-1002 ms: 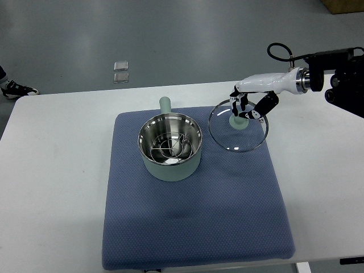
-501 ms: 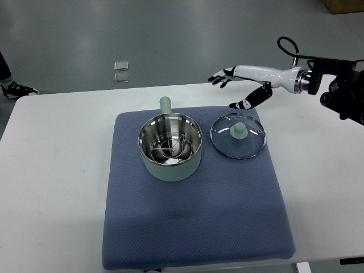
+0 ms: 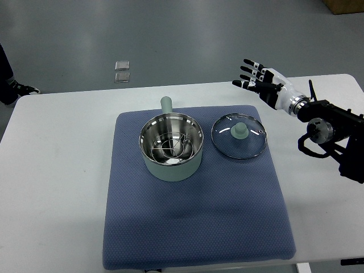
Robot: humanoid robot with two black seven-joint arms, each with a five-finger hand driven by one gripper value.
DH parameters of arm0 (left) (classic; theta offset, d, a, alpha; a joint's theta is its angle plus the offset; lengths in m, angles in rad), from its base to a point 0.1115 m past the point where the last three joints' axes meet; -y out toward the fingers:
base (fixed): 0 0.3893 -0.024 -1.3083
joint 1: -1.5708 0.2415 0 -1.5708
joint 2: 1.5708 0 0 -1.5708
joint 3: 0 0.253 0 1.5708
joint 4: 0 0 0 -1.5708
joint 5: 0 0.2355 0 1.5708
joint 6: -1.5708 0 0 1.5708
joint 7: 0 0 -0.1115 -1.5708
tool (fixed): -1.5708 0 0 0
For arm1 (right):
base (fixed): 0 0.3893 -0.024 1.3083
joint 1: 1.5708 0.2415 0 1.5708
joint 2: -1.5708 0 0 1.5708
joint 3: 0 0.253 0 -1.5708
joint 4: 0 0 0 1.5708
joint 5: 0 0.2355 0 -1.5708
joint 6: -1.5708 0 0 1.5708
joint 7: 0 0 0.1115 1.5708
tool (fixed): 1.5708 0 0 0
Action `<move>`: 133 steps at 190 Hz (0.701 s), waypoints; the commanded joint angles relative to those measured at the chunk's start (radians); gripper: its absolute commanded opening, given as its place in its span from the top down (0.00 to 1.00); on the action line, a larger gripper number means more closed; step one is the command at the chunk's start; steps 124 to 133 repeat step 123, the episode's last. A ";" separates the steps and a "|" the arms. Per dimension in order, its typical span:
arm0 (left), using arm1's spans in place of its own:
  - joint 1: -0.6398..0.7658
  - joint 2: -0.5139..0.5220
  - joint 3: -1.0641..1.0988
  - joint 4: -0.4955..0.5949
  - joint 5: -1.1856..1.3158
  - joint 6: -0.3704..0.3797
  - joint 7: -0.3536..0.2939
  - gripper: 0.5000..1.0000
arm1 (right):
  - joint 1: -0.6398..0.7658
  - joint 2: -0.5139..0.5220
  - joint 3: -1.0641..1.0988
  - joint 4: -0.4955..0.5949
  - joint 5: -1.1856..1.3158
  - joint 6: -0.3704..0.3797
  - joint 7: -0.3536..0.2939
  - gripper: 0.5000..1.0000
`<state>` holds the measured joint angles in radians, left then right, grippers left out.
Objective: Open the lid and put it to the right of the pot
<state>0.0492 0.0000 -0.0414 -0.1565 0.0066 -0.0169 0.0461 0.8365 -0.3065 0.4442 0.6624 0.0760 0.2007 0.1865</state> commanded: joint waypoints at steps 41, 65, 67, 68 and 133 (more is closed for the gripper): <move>0.000 0.000 0.000 0.000 -0.001 0.000 0.000 0.00 | -0.043 0.049 0.056 -0.018 0.200 0.029 -0.050 0.13; 0.000 0.000 0.000 0.000 -0.001 0.000 0.000 0.00 | -0.045 0.053 0.056 -0.018 0.189 0.049 -0.048 0.13; 0.000 0.000 -0.002 0.000 -0.001 0.000 0.000 0.00 | -0.045 0.053 0.056 -0.018 0.189 0.051 -0.048 0.13; 0.000 0.000 -0.002 0.000 -0.001 0.000 0.000 0.00 | -0.045 0.053 0.056 -0.018 0.189 0.051 -0.048 0.13; 0.000 0.000 -0.002 0.000 -0.001 0.000 0.000 0.00 | -0.053 0.059 0.054 -0.018 0.185 0.066 -0.048 0.12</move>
